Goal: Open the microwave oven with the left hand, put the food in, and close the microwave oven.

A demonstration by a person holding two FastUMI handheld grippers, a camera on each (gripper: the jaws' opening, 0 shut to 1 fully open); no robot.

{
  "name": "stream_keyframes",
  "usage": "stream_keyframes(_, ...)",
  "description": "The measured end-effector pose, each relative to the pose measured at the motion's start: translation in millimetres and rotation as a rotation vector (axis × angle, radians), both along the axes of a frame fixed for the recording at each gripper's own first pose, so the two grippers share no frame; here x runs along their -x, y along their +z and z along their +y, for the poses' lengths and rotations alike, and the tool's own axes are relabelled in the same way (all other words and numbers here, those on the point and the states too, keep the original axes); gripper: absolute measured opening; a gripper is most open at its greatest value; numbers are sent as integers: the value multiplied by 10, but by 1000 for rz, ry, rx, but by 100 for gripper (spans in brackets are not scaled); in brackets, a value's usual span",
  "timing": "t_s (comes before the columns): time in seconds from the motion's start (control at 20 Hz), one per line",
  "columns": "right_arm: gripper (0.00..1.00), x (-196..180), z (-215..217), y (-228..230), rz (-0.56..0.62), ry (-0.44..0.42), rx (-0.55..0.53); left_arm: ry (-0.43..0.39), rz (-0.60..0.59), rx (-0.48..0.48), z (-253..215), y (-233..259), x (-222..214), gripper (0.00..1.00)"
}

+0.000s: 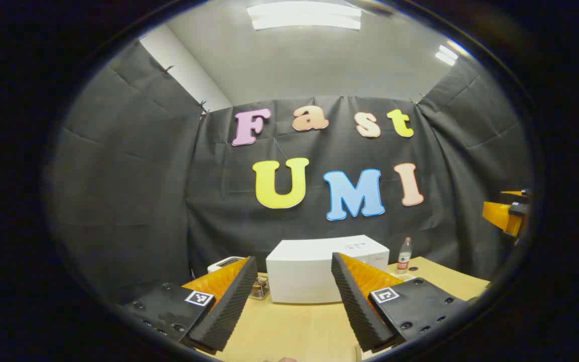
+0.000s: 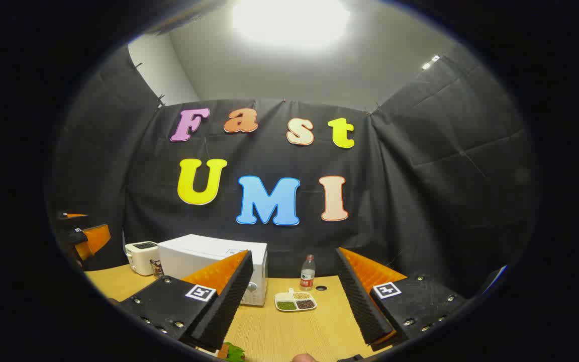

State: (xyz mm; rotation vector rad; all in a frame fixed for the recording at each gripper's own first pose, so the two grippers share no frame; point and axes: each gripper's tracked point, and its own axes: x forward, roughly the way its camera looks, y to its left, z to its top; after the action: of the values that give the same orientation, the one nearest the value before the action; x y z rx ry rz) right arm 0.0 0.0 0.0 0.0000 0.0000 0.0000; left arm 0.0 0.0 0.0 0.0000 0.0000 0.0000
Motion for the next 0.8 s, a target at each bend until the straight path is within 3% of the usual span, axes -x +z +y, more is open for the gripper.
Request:
stream_keyframes(0.35, 98, 29, -106, -26, 7, 1, 11, -8, -8, -8, -95, 36, 89, 100)
stream_keyframes(0.6, 97, 39, -227, 41, -9, 2, 16, -12, -12, -8, -209, 80, 114, 94)
stream_keyframes(0.8, 98, 56, -340, 27, -7, 8, 12, -14, -8, -11, -380, 76, 142, 100)
